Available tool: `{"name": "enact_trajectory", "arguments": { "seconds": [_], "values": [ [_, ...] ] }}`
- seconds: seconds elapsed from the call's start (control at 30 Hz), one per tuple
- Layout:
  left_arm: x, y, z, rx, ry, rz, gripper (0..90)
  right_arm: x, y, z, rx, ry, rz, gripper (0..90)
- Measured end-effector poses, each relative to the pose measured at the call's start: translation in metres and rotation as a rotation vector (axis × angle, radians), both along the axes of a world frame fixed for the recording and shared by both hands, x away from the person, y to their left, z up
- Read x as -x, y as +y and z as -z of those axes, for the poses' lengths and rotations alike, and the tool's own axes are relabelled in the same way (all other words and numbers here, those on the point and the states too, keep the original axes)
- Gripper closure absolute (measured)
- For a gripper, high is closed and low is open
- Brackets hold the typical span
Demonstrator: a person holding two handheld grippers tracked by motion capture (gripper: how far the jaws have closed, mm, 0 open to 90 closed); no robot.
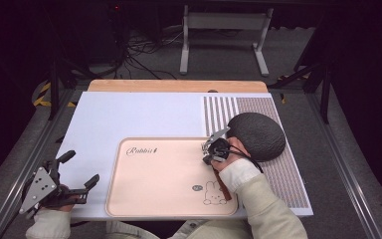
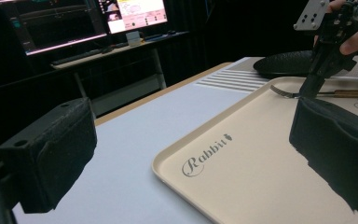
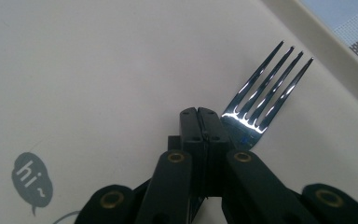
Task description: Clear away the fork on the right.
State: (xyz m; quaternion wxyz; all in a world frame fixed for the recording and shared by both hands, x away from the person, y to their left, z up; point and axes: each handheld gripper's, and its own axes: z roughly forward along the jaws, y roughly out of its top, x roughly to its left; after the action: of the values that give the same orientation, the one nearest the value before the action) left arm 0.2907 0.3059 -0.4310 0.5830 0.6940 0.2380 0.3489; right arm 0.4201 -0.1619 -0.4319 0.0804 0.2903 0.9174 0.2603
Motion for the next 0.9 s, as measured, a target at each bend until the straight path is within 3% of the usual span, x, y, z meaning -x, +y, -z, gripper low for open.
{"name": "enact_trajectory", "arguments": {
  "seconds": [0.43,0.9],
  "values": [
    [0.000,0.000,0.000,-0.003,-0.001,-0.002,1.3,-0.004,-0.018,-0.001,0.006,-0.004,0.102,90.0],
    [0.000,0.000,0.000,0.002,0.006,0.000,1.2,-0.004,-0.030,-0.002,0.020,-0.005,0.154,90.0]
  ]
}}
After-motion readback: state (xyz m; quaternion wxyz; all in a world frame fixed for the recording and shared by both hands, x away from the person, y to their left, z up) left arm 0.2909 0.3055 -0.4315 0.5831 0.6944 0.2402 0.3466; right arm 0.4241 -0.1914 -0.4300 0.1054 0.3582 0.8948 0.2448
